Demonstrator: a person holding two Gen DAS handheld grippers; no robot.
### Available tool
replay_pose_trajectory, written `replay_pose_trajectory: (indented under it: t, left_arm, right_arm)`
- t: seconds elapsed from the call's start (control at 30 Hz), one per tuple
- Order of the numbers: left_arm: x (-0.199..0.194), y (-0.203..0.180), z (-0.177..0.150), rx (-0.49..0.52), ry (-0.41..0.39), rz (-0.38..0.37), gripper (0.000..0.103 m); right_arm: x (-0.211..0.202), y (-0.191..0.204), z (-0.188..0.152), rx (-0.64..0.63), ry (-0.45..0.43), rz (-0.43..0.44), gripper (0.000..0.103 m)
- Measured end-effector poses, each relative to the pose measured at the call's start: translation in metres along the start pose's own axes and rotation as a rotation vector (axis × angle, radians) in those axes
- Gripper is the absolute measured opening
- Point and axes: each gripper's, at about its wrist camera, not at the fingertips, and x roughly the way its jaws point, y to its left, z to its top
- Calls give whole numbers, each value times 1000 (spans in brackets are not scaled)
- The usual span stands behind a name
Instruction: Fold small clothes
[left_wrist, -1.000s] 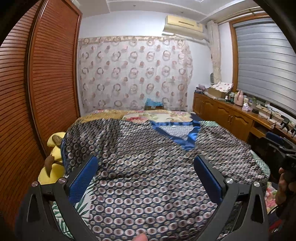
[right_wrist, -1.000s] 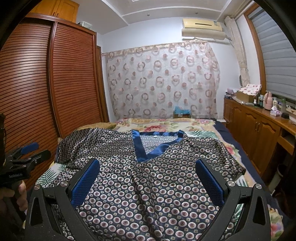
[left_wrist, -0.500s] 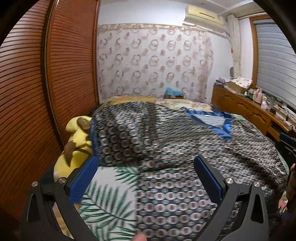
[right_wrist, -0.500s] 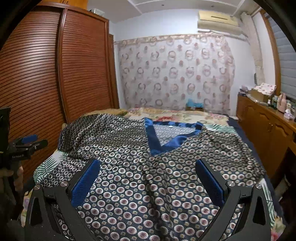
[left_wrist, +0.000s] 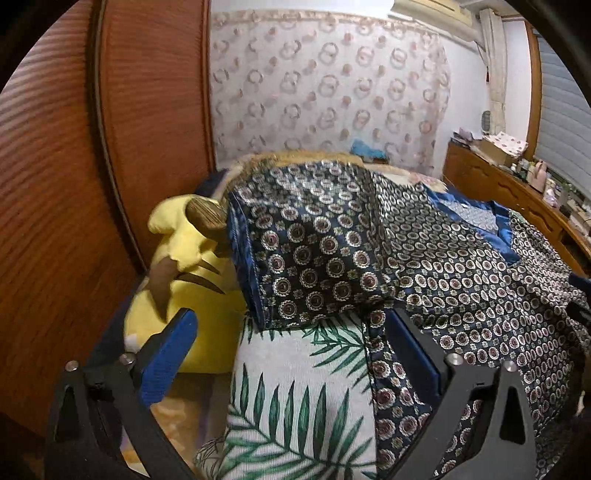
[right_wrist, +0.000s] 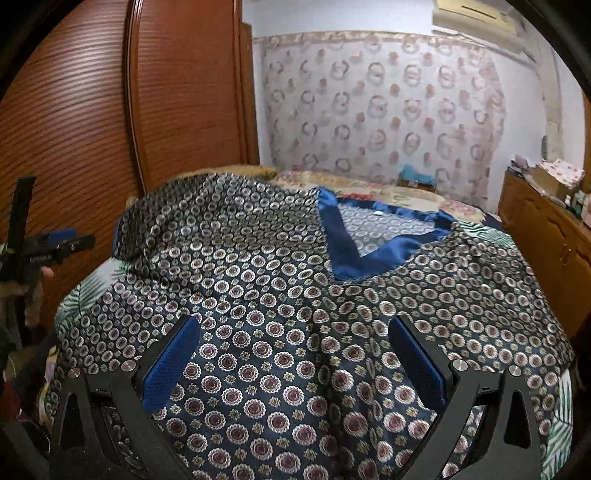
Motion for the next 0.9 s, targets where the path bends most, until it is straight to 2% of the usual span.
replay_pose_trajectory:
  t: [0.13,0.33,0.43,0.63,0.7,0.77,0.9]
  left_arm:
    - [27,14,8,-48,74,-26,87]
    - [52,26,14,-80,127,-72,72]
    - [64,33,16,-104,154,-99,61]
    - [64,39,18,-98,131,-158,30]
    - [60,37,19,-77,125,-149,11]
    - [53,34,23,-55,104,-123,7]
    - [29,24,38,-9,39,-123,5]
  right_arm:
    - [13,-1,4,-18,27,8,102]
    - [30,0,6,-24,63,23,102]
    - [32,0,4,-20,68,33,102]
    - [38,5,4,-18,59,34,102]
    - [39,5,3,-17,58,36,102]
    - [40,6,3,-13,60,36,102]
    - [39,4,2,-7,60,35,102]
